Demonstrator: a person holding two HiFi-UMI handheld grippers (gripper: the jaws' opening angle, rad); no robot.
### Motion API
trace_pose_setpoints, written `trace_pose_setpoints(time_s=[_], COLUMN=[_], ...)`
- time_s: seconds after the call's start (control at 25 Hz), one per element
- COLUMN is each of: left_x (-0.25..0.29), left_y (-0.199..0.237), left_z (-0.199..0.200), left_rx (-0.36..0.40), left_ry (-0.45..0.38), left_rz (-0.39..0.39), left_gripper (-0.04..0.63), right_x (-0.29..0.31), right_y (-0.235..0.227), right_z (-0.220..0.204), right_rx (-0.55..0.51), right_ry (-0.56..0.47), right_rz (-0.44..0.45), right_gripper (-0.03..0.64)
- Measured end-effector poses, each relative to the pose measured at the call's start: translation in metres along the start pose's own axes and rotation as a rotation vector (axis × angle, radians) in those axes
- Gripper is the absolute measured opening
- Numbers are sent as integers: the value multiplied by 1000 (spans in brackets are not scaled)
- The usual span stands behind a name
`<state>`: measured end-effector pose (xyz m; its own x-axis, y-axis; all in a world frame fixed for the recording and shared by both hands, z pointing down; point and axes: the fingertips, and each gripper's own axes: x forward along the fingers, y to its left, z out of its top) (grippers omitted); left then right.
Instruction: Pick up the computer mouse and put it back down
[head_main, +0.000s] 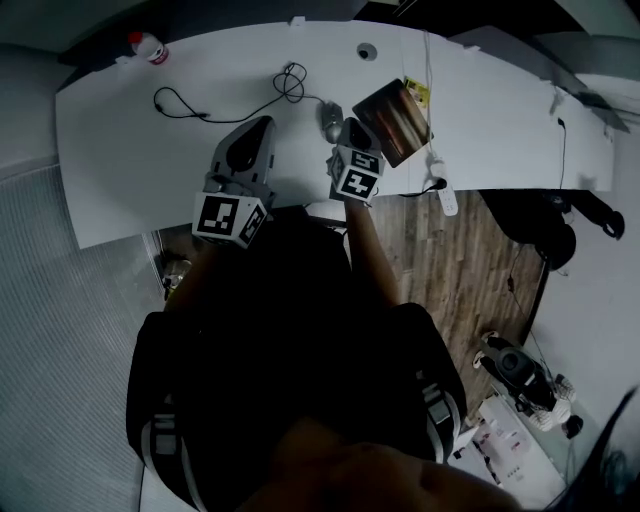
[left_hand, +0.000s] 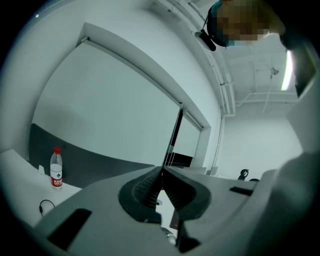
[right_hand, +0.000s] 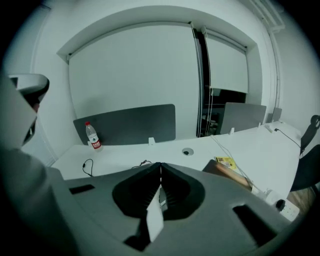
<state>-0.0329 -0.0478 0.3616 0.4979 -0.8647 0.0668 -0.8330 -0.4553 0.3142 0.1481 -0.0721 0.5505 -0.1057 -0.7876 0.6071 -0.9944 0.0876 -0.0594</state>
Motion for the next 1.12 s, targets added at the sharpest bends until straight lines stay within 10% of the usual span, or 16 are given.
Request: trace_pose_setpoints(time_s=[1.12], left_x=[-10], left_y=[-10], left_z=[-6], left_rx=[35], left_ry=[19], left_rz=[-15], left_gripper=[6], right_x=[-114], right_y=[32], right_z=[71], right_rx=[29], right_ry=[-261], right_rz=[124], right_gripper=[2])
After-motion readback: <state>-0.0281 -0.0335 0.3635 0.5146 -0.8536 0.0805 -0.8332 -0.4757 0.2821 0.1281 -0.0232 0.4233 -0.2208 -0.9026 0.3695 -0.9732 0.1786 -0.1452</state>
